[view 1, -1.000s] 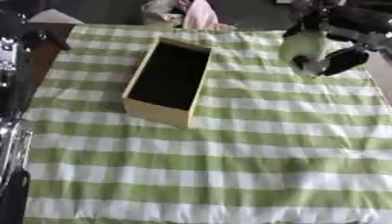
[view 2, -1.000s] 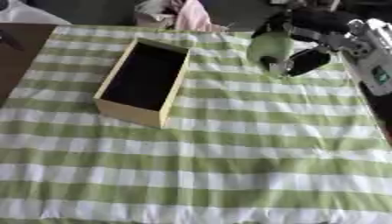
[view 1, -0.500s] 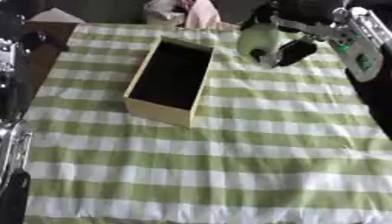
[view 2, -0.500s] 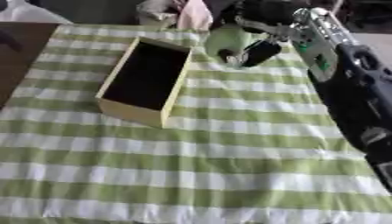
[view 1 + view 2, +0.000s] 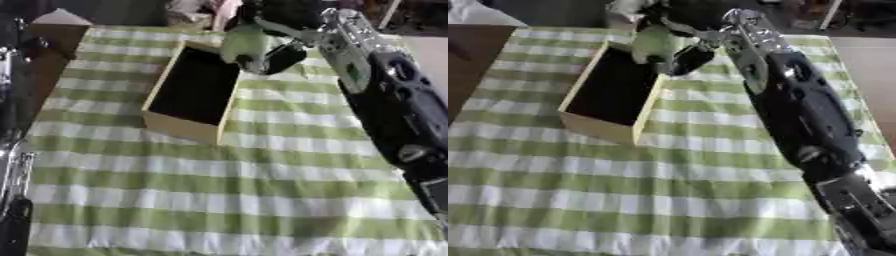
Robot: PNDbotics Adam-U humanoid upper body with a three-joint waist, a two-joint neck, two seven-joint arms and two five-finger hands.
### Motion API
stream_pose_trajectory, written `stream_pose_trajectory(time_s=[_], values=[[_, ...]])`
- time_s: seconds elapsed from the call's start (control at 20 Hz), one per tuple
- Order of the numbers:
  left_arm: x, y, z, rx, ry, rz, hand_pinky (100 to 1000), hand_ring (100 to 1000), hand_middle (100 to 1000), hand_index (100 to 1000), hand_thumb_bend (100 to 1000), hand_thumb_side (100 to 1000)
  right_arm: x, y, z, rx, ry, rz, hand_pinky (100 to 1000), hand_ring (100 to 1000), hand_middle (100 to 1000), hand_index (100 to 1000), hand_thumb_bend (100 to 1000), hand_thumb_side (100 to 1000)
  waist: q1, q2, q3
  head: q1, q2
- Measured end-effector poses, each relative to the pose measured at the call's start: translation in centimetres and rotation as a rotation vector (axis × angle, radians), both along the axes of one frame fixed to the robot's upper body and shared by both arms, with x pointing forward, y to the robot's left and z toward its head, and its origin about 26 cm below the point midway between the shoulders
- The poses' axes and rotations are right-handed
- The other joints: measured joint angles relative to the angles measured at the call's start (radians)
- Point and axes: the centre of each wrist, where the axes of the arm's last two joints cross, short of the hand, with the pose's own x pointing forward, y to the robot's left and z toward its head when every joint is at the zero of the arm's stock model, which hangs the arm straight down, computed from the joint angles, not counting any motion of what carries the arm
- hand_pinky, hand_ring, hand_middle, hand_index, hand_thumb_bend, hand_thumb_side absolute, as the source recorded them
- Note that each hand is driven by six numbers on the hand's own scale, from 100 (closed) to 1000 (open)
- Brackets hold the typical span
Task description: Pick up objects on the table and place them in the box.
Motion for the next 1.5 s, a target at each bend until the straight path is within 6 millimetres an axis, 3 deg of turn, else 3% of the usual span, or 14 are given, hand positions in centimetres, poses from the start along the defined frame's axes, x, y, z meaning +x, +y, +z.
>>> stream_pose_trajectory(time_s=[0.2, 0.25, 0.3, 0.7, 1.15, 1.5], values=[[0.0, 0.0, 0.1, -0.002, -0.003, -0.003, 463, 828, 753, 724, 100, 725, -0.1, 2.1, -0.5, -0.023, -0.005, 0.011, 694, 667, 682, 847, 100, 464, 0.000, 0.005, 0.012, -0.009, -0.001], [0.1, -0.1, 0.2, -0.003, -0.005, -0.005, 463, 828, 753, 724, 100, 725, -0.1, 2.6, -0.7, -0.033, -0.007, 0.014, 701, 669, 683, 848, 100, 522, 0.000, 0.005, 0.015, -0.011, -0.001], [0.1, -0.2, 0.2, -0.006, -0.007, -0.006, 463, 828, 753, 724, 100, 725, -0.1, 3.1, -0.8, -0.041, -0.008, 0.017, 701, 669, 683, 848, 100, 462, 0.000, 0.005, 0.018, -0.013, -0.001], [0.2, -0.4, 0.4, -0.032, -0.019, -0.008, 467, 830, 756, 725, 100, 726, -0.1, 6.0, -1.9, -0.065, -0.031, 0.006, 711, 672, 684, 849, 100, 448, 0.003, 0.007, 0.040, -0.027, -0.009], [0.2, -0.5, 0.5, -0.074, -0.031, -0.001, 474, 831, 757, 726, 100, 724, -0.5, 8.0, -3.1, -0.077, -0.040, 0.013, 698, 669, 682, 847, 100, 465, 0.003, 0.013, 0.052, -0.037, -0.010], [0.3, -0.7, 0.5, -0.104, -0.039, 0.005, 474, 831, 756, 724, 100, 726, -0.6, 8.3, -5.8, -0.102, 0.009, 0.011, 697, 671, 686, 848, 100, 495, 0.005, 0.016, 0.056, -0.040, -0.017]])
